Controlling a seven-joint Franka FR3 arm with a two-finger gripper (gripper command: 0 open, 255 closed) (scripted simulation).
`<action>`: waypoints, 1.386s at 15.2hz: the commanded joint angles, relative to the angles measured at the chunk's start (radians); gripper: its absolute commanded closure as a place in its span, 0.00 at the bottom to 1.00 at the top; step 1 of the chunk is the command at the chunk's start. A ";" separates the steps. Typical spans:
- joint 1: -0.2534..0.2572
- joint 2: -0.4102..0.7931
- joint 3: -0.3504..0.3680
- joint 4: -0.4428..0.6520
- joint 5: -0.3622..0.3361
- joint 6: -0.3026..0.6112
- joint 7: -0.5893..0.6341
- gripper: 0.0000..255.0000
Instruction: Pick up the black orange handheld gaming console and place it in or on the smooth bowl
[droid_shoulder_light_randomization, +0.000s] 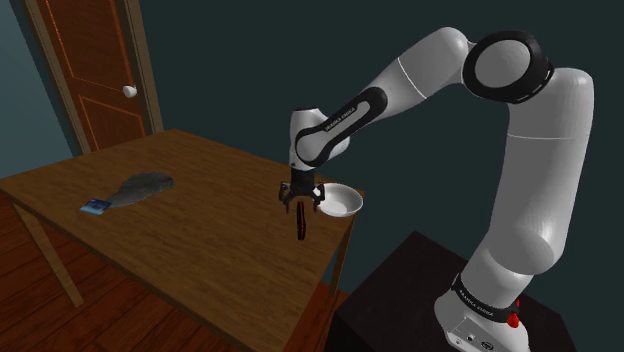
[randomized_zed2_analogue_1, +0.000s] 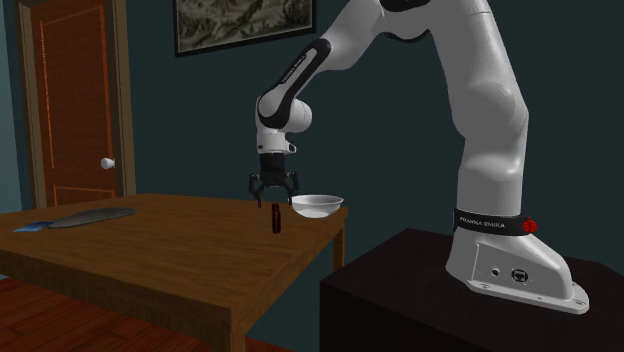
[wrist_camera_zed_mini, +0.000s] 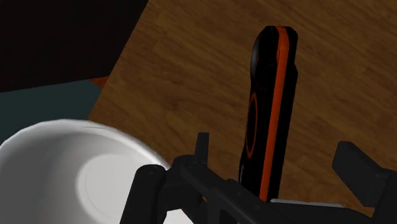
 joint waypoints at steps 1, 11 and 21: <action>0.003 0.024 -0.005 -0.005 -0.004 0.027 0.017 0.00; 0.010 0.066 -0.011 -0.019 -0.017 0.082 0.026 0.00; 0.011 0.067 -0.012 -0.022 -0.017 0.086 0.026 1.00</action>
